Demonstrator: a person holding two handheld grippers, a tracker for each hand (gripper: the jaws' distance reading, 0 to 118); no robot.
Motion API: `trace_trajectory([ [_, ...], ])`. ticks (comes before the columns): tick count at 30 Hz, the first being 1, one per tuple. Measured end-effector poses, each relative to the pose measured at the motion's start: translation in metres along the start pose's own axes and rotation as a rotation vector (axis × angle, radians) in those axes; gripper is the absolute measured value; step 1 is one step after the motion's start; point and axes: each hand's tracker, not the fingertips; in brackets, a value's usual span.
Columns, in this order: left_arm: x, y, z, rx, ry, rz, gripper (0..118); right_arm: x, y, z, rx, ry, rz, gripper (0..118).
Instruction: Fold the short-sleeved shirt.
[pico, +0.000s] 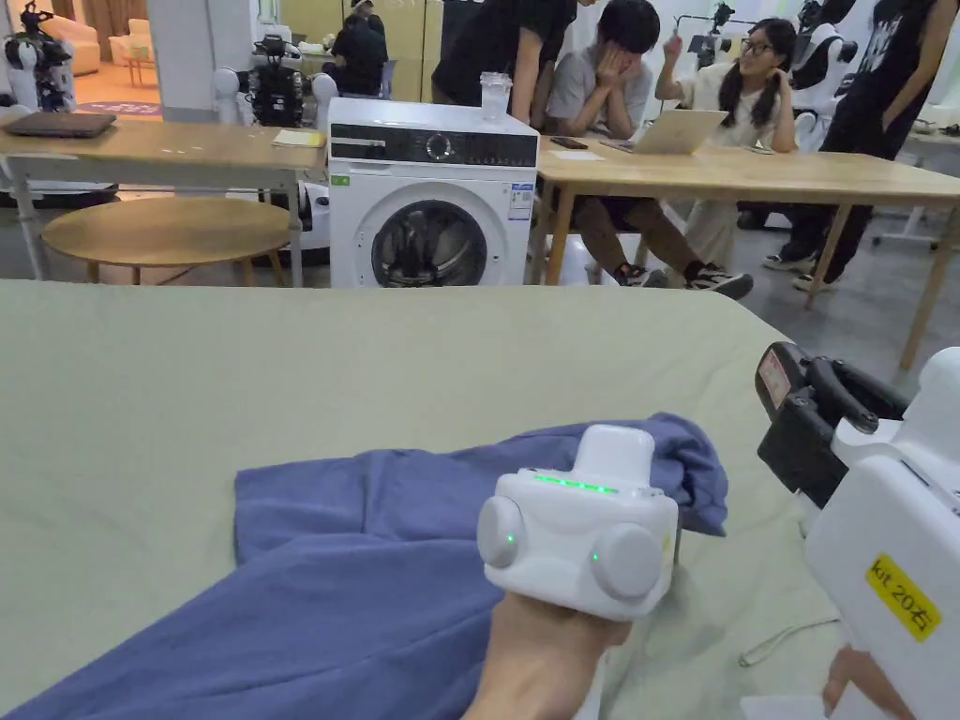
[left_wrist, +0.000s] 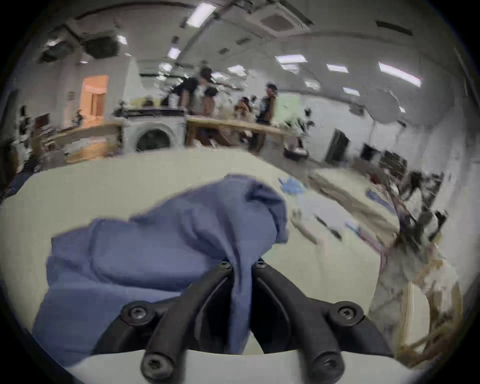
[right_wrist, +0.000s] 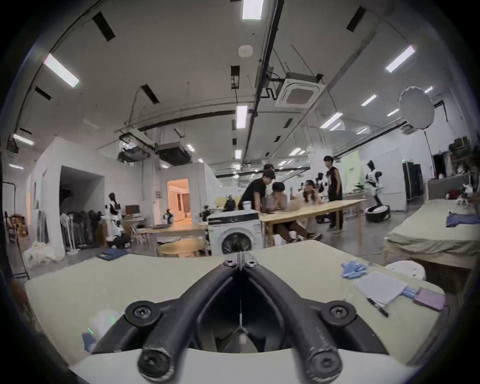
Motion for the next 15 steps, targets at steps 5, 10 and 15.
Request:
trace_trajectory([
  [5, 0.001, -0.046, -0.028, -0.108, 0.004, 0.022, 22, 0.015, -0.02, 0.003, -0.057, -0.016, 0.005, 0],
  [10, -0.036, -0.013, 0.03, 0.024, -0.013, 0.108, 107, 0.011, -0.021, -0.002, -0.066, 0.001, -0.018, 0],
  [15, -0.084, 0.008, 0.164, 0.324, 0.235, 0.062, 107, -0.006, -0.011, 0.002, -0.018, 0.054, -0.007, 0],
])
